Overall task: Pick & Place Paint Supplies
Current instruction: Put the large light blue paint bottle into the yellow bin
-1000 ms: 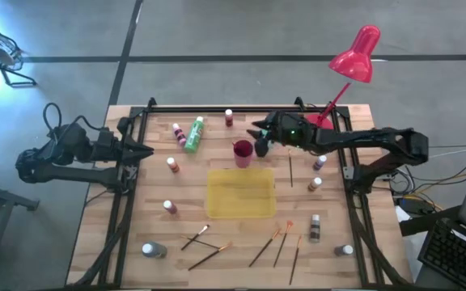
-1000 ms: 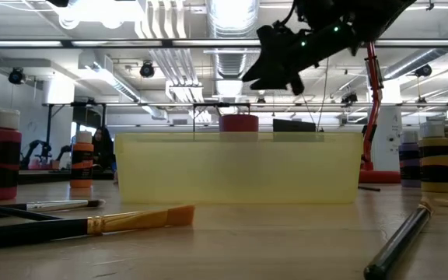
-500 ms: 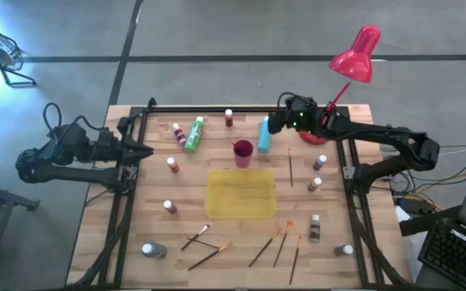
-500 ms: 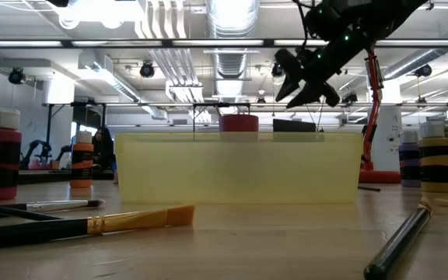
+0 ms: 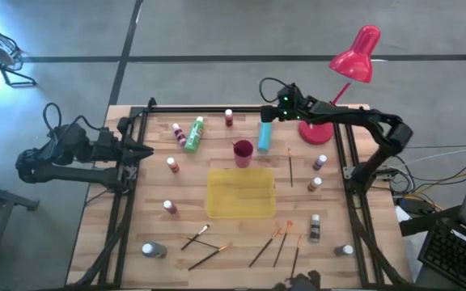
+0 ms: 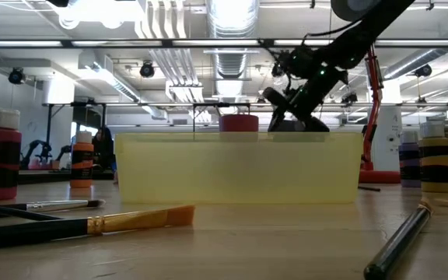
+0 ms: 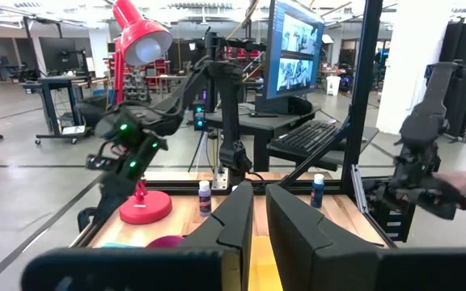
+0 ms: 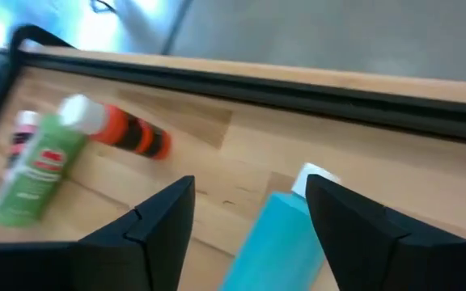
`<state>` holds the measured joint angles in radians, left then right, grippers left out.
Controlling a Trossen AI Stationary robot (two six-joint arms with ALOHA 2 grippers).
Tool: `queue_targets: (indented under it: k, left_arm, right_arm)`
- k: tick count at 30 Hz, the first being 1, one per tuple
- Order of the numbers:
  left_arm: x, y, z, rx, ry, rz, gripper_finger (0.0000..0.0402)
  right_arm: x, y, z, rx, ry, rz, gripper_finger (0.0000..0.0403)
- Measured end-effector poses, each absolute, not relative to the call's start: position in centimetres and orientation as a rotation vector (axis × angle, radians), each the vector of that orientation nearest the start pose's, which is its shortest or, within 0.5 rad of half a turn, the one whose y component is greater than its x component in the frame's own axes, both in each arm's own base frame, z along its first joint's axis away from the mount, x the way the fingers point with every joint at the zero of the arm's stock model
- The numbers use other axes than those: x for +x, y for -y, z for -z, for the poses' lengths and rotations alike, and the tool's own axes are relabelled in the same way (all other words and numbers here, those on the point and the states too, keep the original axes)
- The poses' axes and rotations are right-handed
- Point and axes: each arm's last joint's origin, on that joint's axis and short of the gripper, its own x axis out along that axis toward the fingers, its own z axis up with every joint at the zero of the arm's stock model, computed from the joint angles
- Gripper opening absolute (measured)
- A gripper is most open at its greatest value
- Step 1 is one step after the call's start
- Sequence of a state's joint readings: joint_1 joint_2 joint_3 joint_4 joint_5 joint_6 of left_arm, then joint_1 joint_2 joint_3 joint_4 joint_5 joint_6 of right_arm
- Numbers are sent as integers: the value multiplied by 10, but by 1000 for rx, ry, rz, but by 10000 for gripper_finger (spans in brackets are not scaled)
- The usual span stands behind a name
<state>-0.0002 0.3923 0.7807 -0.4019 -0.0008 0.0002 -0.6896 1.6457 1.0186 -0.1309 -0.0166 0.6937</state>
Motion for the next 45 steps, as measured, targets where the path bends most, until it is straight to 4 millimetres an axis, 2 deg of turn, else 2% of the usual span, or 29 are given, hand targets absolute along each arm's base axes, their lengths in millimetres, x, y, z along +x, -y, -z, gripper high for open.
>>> queue_targets:
  k: [9,15,24,29,37,45]
  left_arm:
    - [77,0,-351,0,-14,0,46]
    - [77,0,-351,0,-14,0,46]
    - [77,0,-351,0,-14,0,46]
    - [77,0,-351,0,-14,0,46]
    - [77,0,-351,0,-14,0,46]
    - [77,0,-351,0,-14,0,46]
  right_arm:
    - [294,243,-195,951,-675,942,280]
    - [304,253,-195,976,-732,974,289]
    - [303,259,-193,1081,-696,1035,253]
    - [305,261,-181,1109,-717,1055,243]
    - [305,261,-153,1136,-818,1098,256]
    - [304,260,-152,1136,-835,1099,266]
